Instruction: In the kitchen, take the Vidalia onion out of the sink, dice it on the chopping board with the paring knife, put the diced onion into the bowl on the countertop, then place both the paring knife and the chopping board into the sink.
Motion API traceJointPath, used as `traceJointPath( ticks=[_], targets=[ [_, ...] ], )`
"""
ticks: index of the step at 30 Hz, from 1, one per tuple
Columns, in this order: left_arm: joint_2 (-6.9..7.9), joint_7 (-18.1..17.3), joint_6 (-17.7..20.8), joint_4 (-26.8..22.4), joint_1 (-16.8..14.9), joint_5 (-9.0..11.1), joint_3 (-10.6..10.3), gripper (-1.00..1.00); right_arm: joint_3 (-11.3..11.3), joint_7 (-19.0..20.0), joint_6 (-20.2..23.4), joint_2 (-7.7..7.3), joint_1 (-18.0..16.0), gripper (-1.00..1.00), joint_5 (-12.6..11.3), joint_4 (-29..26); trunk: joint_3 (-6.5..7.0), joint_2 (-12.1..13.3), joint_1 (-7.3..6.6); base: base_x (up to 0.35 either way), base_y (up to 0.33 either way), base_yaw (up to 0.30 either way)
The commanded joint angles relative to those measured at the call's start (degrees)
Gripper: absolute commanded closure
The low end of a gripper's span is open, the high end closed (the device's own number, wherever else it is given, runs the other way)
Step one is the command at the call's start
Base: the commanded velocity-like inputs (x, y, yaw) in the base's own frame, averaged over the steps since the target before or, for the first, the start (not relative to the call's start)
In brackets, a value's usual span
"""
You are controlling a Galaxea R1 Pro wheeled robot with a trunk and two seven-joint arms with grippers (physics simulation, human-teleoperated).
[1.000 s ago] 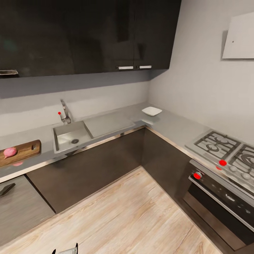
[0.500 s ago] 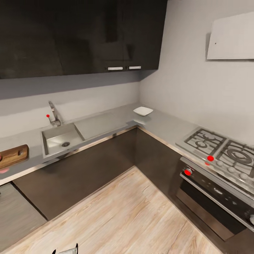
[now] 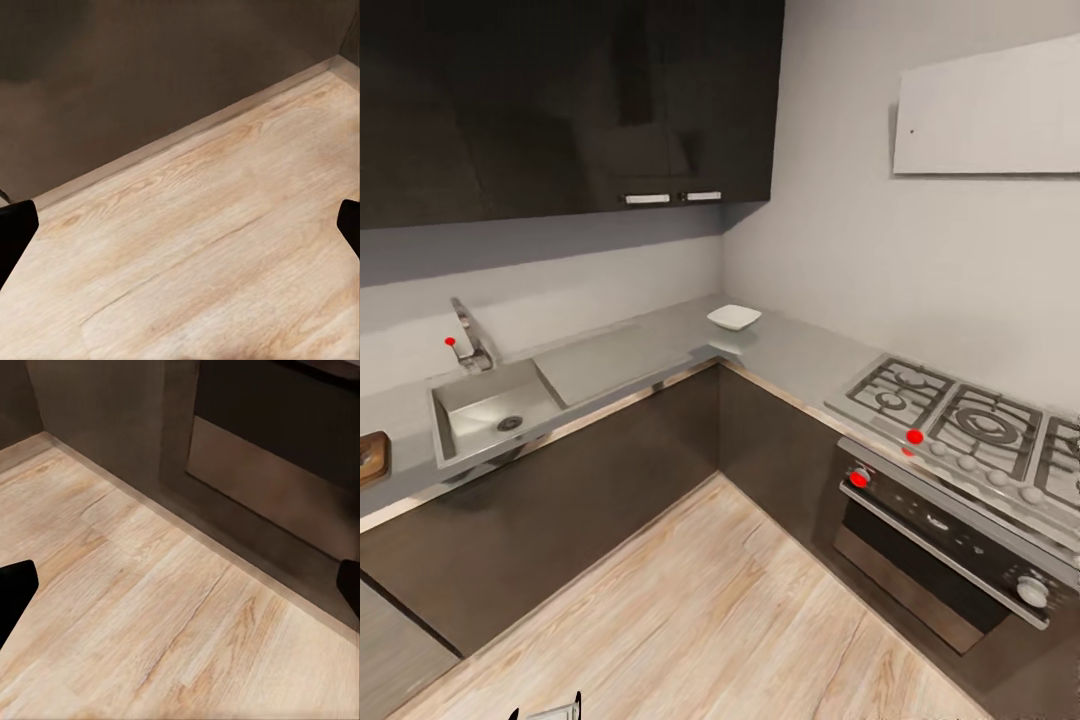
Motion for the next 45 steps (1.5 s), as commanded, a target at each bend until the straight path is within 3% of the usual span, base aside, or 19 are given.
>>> traceJointPath(
  ticks=[1,26,45],
  targets=[
    [0.01,-0.1,-0.3,0.2,-0.1,0.0,0.2,-1.00,-0.4,-0.3,-0.1,0.00,0.0,-1.00,0.6,0.0,-0.11,-0.1,0.03,0.000,0.000,-0.022],
    [0.01,-0.1,-0.3,0.2,-0.1,0.0,0.2,-1.00,-0.4,-0.3,-0.2,0.06,0.0,-1.00,0.6,0.0,1.69,-0.1,0.03,0.000,0.000,-0.001],
    [-0.05,-0.1,-0.2,0.2,-0.1,0.0,0.2,-1.00,-0.5,-0.3,0.0,-0.02,0.0,-1.00,0.6,0.0,1.85,-0.1,0.03,0.000,0.000,0.000]
  ],
)
